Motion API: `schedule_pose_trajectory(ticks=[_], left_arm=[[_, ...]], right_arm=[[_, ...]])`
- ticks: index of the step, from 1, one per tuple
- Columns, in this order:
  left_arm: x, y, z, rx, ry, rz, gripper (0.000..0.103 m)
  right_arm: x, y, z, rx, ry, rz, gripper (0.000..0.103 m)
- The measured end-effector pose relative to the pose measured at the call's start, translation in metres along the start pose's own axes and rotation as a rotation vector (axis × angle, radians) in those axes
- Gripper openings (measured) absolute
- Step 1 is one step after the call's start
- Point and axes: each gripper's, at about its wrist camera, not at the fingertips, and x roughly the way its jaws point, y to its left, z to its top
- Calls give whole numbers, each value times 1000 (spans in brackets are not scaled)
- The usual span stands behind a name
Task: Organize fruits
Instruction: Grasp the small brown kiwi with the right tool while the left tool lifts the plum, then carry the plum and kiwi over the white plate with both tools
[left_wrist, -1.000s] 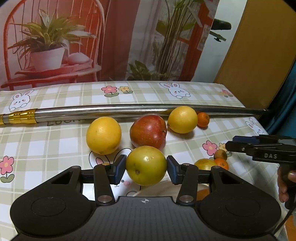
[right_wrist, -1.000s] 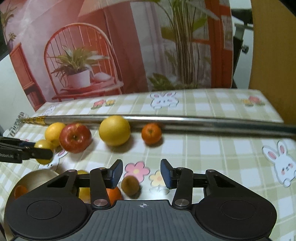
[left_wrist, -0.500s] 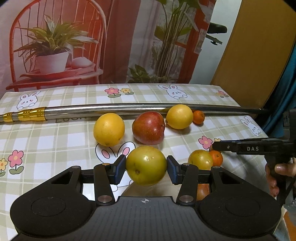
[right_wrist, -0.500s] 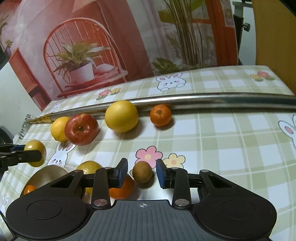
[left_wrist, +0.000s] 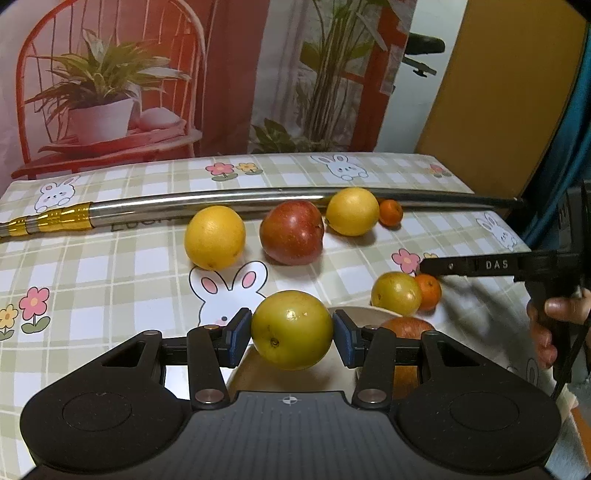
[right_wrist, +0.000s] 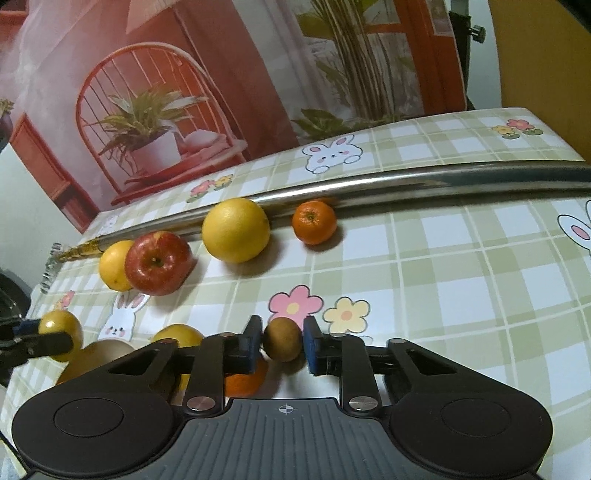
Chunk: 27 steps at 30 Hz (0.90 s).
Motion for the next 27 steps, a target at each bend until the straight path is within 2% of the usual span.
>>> schedule_pose_trajectory(ticks=[13,17,27], left_arm=[[-2,0,-1,-15,-2,-3,50],[-5,-2,-3,-20,-4,-5,50],[-21,-8,-13,-29,-7,0,50]], right_arm=[[0,-3,-2,40,5,12,24],[-1,-5,-4,62,-1,17,22],[-29,9,-10,15,-71,11,21]])
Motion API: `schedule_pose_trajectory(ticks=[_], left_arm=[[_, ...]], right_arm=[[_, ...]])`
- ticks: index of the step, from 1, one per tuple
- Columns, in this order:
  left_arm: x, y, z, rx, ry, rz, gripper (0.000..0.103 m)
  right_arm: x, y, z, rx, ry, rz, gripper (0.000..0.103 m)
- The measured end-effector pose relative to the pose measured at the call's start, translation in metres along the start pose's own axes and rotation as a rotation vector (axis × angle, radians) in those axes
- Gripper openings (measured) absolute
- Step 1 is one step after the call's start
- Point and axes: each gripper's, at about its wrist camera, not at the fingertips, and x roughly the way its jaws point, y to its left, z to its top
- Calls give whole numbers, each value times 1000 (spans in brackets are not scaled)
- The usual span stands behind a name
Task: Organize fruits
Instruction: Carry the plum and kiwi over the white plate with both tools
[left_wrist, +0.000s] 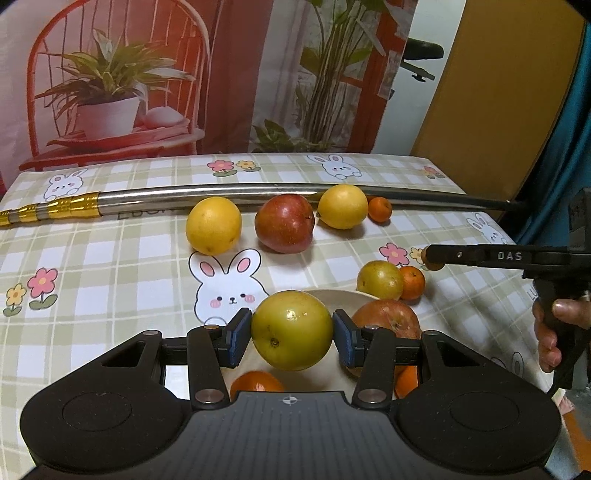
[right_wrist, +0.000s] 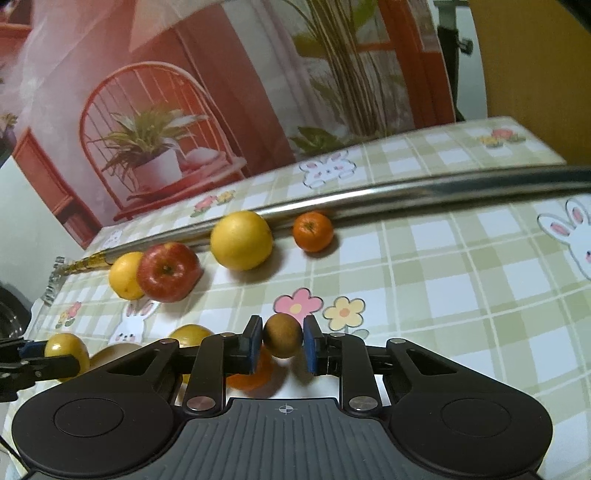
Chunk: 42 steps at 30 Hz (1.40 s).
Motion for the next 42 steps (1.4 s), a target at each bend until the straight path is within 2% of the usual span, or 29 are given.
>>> schedule_pose_trajectory(ticks=[10,24,28,34,42], left_arm=[[-31,-4,-16,-29,-11,23,50],[-83,-28,-41,-27,-62,29,50],[-81,-34,-54,-18,-51,29,50],[-59,-32,-68,-18,2,41,50],[-32,-29,-76,29,79,69,50]], right_arm=[[-40,43,-7,-64,-67,84,21],[-98,86,-34,-144,-120,122,21],[-107,98,-49,-173,-103,132,21],[-105,113,-75,-227,-56,129,21],[-81,106,-90,-194,49,122,21]])
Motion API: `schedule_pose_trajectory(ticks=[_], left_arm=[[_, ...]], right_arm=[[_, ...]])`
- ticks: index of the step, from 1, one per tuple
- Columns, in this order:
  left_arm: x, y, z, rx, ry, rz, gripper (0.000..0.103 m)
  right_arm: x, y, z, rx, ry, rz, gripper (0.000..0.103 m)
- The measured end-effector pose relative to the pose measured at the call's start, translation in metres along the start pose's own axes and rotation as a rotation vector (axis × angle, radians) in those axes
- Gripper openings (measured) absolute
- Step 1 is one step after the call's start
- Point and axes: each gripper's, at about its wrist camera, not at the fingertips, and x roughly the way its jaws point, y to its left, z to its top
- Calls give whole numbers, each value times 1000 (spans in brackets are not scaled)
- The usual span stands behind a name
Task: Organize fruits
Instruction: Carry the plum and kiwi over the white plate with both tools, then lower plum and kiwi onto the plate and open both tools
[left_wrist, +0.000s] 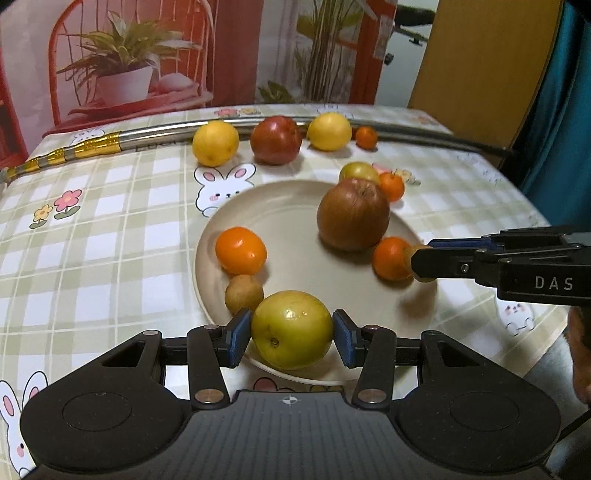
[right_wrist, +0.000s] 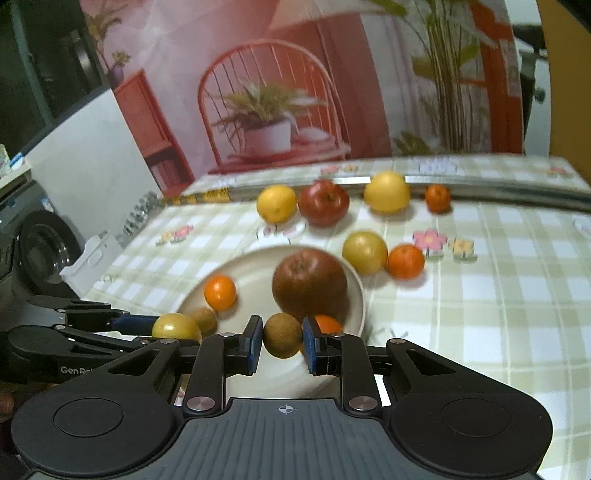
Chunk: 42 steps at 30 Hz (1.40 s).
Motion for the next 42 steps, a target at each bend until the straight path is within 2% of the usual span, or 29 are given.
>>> schedule_pose_trajectory(ticks=[7,11,17,24,42], left_arm=[[8,-3,0,31,-5,19,50],[9,-1,1,14,-16,13,50],[10,2,0,-35,-28,3,51],[7,-1,-5,-48,-29,13,51],[2,-3,-10,-49,-54,15,50]], right_arm=[[21,3,-6,-15,78,7,21],[29,4,-8,-26,106,-9,21],[31,9,-8,-65,107,-26,22],[33,20,-11,-156,108,-67,22],[36,18,-16,-132,127,-58,22]])
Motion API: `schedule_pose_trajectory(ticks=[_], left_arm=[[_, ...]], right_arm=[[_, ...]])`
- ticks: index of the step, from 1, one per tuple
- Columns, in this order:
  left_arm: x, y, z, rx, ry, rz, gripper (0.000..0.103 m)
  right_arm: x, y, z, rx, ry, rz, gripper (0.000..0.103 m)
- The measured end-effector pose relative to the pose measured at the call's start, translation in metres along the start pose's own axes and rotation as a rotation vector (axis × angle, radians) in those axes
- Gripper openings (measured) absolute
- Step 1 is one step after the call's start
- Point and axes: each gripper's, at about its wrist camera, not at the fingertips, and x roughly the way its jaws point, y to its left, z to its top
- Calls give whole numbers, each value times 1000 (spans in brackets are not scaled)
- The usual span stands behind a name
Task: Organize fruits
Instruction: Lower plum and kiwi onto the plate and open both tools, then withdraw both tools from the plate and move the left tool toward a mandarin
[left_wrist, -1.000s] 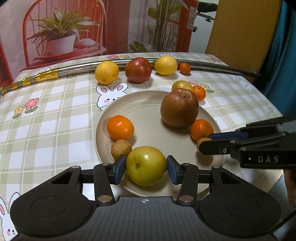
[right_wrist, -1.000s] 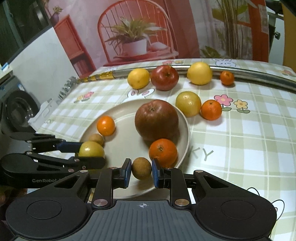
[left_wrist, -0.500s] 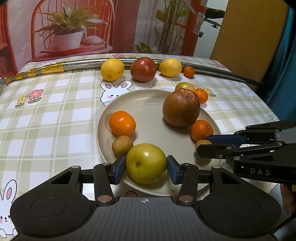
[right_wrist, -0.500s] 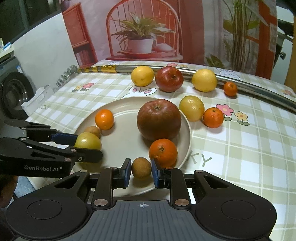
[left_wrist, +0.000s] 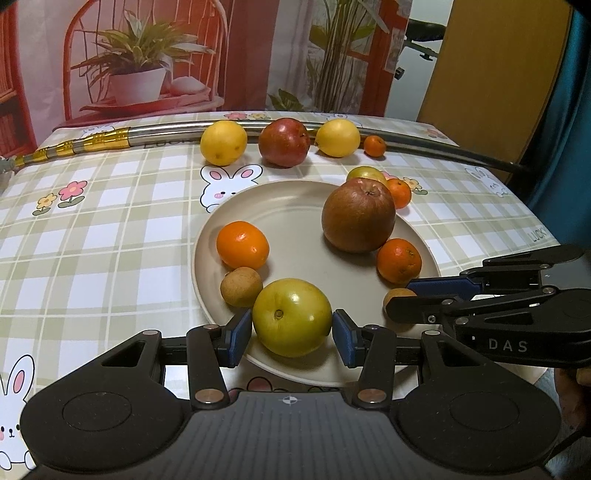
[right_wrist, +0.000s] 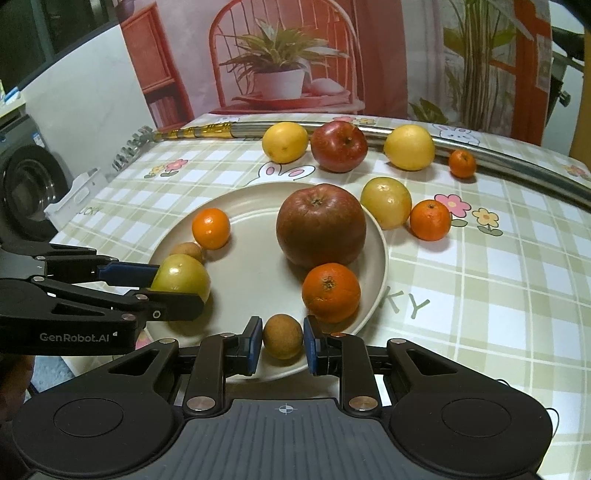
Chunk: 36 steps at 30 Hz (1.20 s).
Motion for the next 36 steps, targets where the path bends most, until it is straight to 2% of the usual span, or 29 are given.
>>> schedule_pose_trajectory(ticks=[10,21,23,25,29,32,34,36], left_arm=[[-4,0,-1,0,-13,4,51],[-9,1,-2,-7,-38,6,59],[-10,1,-2,-12,-44,9,60],[-11,2,-2,-16,-49,10,61],[-13,2,-1,-17,-62,17,67],[-15,3,-1,-22,-70,16,67],[-16,3,-1,-24,-75,16,67],[-17,3,-1,-25,-79,16,68]], right_arm=[[-3,5,0,-42,-10,-56,23],[-10,5,1,-74,-31,-107,29],[-12,3,2,-61,-41,-97,36],[-15,2,3,-50,-54,-98,52],[-20,-3,4,-33,-69,-118,57],[-23,-8,5,-4,-84,-121,69],[-26,-10,5,10,-97,-119,84],[-28,-12,6,18,-111,-124,93]])
